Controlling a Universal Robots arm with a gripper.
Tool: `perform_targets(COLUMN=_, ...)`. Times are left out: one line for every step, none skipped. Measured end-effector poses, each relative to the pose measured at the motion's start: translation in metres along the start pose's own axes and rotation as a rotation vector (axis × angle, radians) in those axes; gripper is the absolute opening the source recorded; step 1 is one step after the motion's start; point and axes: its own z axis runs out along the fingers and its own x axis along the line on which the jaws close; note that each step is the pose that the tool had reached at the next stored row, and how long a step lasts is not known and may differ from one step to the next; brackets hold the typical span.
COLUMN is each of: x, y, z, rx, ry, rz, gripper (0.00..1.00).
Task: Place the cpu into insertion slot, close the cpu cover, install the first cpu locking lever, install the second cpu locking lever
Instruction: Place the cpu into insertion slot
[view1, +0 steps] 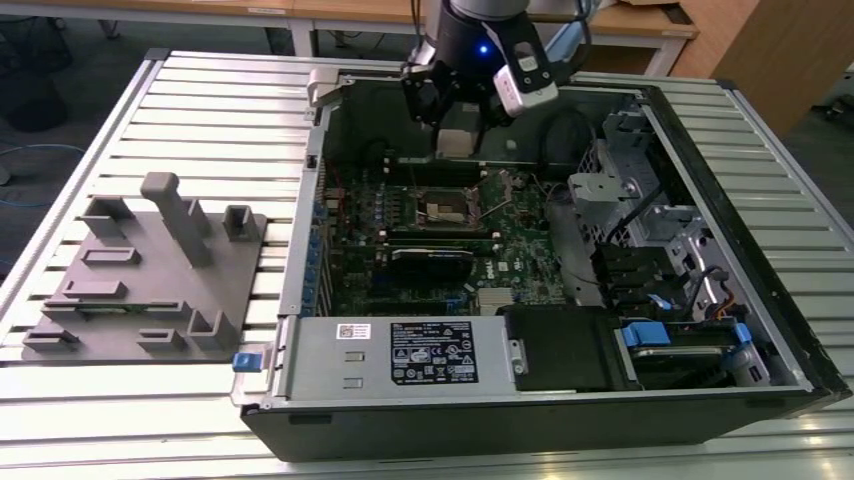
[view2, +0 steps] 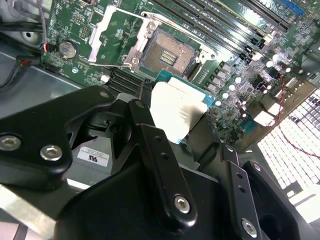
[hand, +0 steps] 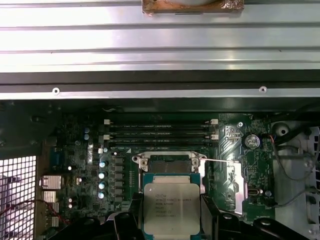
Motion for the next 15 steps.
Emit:
perform_targets(x=0.0008, y=-0.0002, z=0.0017, rx=-0.0001, ry=-0.0004, rz=0.0, gripper=0.54)
perform_targets(x=0.0016, y=-0.0004, z=0.0035, rx=0.0, ry=-0.0009, rz=0.0, gripper=0.54)
perform_targets(x=0.0024, y=-0.0005, z=0.0053, rx=-0.0001, ry=-0.0015, rz=0.0, gripper=0.54)
perform_targets(x=0.003, y=-0.0007, z=0.0071, rx=0.0, ry=-0.0021, rz=0.0, gripper=0.54)
perform_targets(x=0.0034, y=-0.0009, z=0.0089, rx=0.0, ry=-0.0026, rz=0.0, gripper=0.54)
perform_targets(x=0.0037, y=-0.0011, z=0.0106, rx=0.0, ry=-0.0031, rz=0.0, gripper=0.54)
perform_targets(x=0.0039, y=-0.0013, z=0.0126, rx=-0.0001, ry=-0.0035, rz=0.0, gripper=0.54)
perform_targets(x=0.0039, y=-0.0014, z=0.0144, rx=-0.0001, ry=-0.0038, rz=0.0, gripper=0.54)
perform_targets(x=0.004, y=-0.0016, z=0.0162, rx=0.0, ry=-0.0041, rz=0.0, gripper=0.54)
perform_targets(x=0.0041, y=-0.0017, z=0.018, rx=0.0, ry=-0.0044, rz=0.0, gripper=0.54)
perform_targets(x=0.0042, y=-0.0019, z=0.0198, rx=-0.0001, ry=-0.0046, rz=0.0, gripper=0.54)
perform_targets(x=0.0043, y=-0.0021, z=0.0216, rx=-0.0001, ry=-0.0048, rz=0.0, gripper=0.54)
perform_targets(x=0.0044, y=-0.0023, z=0.0235, rx=-0.0001, ry=-0.005, rz=0.0, gripper=0.54)
perform_targets(x=0.0046, y=-0.0024, z=0.0253, rx=-0.0001, ry=-0.0051, rz=0.0, gripper=0.54)
perform_targets(x=0.0048, y=-0.0026, z=0.0271, rx=-0.0001, ry=-0.0052, rz=0.0, gripper=0.54)
